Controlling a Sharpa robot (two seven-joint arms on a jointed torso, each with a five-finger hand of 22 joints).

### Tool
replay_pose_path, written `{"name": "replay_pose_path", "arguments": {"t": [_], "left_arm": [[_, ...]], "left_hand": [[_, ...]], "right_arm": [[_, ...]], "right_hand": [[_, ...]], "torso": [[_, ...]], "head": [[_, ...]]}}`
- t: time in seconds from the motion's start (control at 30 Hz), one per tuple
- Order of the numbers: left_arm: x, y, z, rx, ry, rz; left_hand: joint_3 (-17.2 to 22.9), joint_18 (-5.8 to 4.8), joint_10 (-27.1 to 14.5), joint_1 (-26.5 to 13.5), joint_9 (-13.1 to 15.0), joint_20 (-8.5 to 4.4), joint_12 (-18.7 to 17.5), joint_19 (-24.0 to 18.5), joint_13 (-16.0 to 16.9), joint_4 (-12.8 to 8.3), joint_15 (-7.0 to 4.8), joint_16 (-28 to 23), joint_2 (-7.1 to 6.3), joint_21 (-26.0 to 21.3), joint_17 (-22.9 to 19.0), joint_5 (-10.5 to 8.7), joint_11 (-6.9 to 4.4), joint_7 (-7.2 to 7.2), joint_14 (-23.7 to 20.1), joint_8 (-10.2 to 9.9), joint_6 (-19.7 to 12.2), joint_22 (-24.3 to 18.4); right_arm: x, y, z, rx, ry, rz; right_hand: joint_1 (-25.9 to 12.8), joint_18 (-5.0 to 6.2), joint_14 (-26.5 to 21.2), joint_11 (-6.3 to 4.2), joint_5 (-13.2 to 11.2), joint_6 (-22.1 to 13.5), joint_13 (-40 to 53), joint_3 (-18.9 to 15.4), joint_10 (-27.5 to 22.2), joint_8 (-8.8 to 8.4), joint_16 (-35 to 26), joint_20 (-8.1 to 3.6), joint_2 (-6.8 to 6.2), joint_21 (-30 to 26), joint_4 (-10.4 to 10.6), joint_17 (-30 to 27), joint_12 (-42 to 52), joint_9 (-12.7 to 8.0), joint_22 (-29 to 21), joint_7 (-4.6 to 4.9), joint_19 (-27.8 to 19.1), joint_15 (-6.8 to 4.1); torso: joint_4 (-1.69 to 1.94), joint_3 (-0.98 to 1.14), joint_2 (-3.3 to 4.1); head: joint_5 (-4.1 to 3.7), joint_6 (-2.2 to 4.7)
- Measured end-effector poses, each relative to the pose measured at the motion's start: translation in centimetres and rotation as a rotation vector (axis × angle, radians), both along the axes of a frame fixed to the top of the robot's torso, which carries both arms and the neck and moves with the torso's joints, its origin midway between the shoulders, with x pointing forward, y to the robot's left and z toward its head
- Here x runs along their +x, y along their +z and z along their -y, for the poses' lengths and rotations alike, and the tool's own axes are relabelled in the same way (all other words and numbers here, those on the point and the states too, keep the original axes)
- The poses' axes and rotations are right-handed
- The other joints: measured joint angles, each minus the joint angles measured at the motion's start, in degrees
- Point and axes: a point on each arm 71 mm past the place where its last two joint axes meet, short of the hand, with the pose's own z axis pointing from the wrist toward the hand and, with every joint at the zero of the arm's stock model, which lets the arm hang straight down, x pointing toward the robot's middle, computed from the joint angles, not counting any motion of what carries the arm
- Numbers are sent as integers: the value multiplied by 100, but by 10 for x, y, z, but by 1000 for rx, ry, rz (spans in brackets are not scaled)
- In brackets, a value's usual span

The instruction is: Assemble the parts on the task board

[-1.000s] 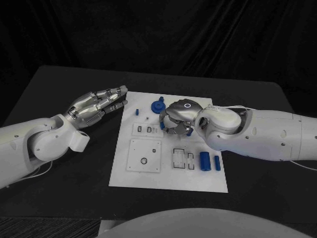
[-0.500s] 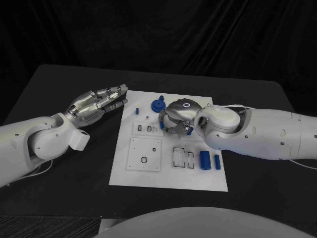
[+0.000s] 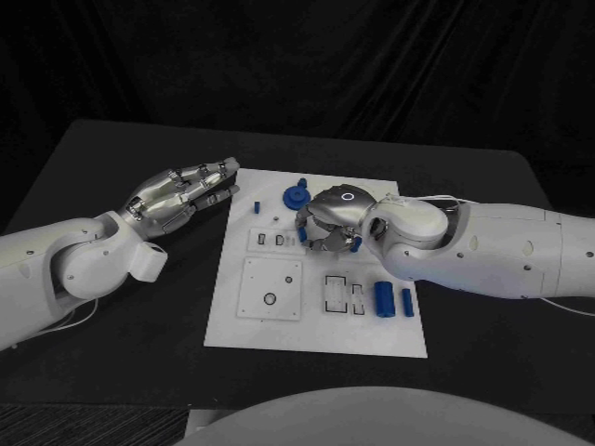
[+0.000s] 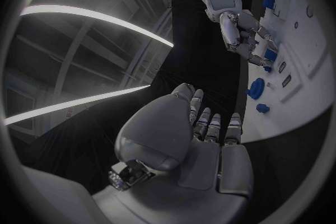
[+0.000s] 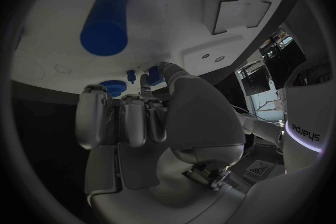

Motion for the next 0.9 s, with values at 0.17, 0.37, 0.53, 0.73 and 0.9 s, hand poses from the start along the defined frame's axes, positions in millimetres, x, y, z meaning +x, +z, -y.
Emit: {"name": "replay_pose_path", "arguments": {"t": [0.17, 0.37, 0.53, 0.73, 0.9], "left_arm": [[0, 0, -1, 1, 1, -1], [0, 0, -1, 1, 0, -1], [0, 0, -1, 1, 1, -1], [-1, 0, -3, 2, 4, -1], [-3, 1, -5, 3, 10, -2]], "left_hand": [[0, 0, 0, 0, 0, 0, 0, 0, 0, 0, 0, 0, 0, 0, 0, 0, 0, 0, 0, 0, 0, 0], [0, 0, -1, 0, 0, 0, 0, 0, 0, 0, 0, 0, 0, 0, 0, 0, -1, 0, 0, 0, 0, 0], [0, 0, -1, 0, 0, 0, 0, 0, 0, 0, 0, 0, 0, 0, 0, 0, -1, 0, 0, 0, 0, 0], [16, 0, -1, 0, 0, 0, 0, 0, 0, -16, 0, 0, 0, 0, 0, 0, -1, 0, 0, 0, 0, 0], [81, 0, -2, 15, 0, 22, 0, 22, 0, -81, 0, 0, -127, 0, 1, 0, -2, 18, 0, 0, -22, 4]], "right_arm": [[0, 0, -1, -2, 2, -2], [0, 0, -1, -3, 2, -2], [0, 0, 0, -3, 1, -2], [0, 1, 5, 13, -5, 11], [-4, 15, 15, 74, -2, 67]], "right_hand": [[-81, 0, 0, 5, -305, -40, 0, -71, 0, -136, 0, 0, -33, -37, -71, 0, 0, -42, 0, 1, 0, 0], [-127, 0, 0, 5, -760, -132, -1, -191, 0, -324, 0, 0, -53, -76, -143, 0, 0, -102, -1, 7, 0, 0], [-181, 0, 20, 5, -1067, -311, -1, -315, 0, -500, 0, 13, -61, -80, -158, 0, 0, -179, -1, 20, 13, 20], [-324, -1, 20, 4, -1573, -430, -1, -553, 0, -679, 0, 20, -130, -80, 21, 0, 0, -300, -1, 8, 20, 20], [-470, 0, 20, 4, -1937, -439, -1, -778, 1, -748, 0, 20, -400, -73, 470, 0, 0, -393, -1, 12, 20, 20]], "torso": [[-1, 0, 1], [-2, 1, 2], [-5, 2, 2], [-4, 3, 0], [1, 7, -3]], "head": [[-10, -4], [-18, -2], [-5, 10], [8, 32], [9, 77]]}}
